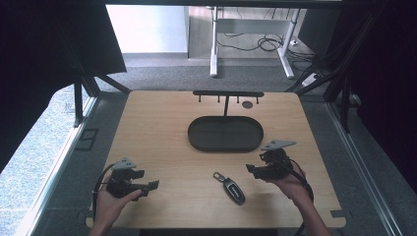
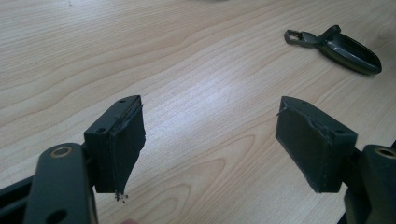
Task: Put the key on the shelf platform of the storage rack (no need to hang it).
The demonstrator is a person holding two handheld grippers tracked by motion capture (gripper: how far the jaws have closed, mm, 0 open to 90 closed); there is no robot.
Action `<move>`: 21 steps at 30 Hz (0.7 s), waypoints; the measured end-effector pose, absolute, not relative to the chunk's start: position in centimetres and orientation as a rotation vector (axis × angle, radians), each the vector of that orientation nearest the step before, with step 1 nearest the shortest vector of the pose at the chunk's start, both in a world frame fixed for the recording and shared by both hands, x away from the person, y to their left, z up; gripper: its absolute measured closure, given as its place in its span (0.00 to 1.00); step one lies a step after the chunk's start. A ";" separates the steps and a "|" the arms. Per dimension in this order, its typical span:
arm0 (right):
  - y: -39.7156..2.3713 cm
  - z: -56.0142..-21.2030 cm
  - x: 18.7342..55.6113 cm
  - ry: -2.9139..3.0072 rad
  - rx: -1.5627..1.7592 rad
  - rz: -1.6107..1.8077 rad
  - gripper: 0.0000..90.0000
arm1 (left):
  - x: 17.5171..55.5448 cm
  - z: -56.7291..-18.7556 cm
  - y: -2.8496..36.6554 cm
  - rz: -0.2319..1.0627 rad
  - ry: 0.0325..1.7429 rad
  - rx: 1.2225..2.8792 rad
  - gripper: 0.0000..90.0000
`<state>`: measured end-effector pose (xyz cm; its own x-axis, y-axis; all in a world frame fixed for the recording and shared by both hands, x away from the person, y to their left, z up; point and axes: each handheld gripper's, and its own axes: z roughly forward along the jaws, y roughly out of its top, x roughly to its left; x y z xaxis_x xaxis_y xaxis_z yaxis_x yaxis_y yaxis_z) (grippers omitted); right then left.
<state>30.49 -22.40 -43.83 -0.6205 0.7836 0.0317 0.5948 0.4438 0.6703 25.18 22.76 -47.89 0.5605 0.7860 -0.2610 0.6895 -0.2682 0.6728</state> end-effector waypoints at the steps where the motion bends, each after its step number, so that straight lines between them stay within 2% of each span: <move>1: -22.4 -43.8 30.5 2.415 1.187 0.951 0.37 | 25.2 -47.9 22.7 0.158 1.185 2.020 0.27; 21: -18.0 -44.4 31.7 2.604 1.094 0.817 0.39 | 25.2 -48.0 22.6 0.151 1.184 2.024 0.27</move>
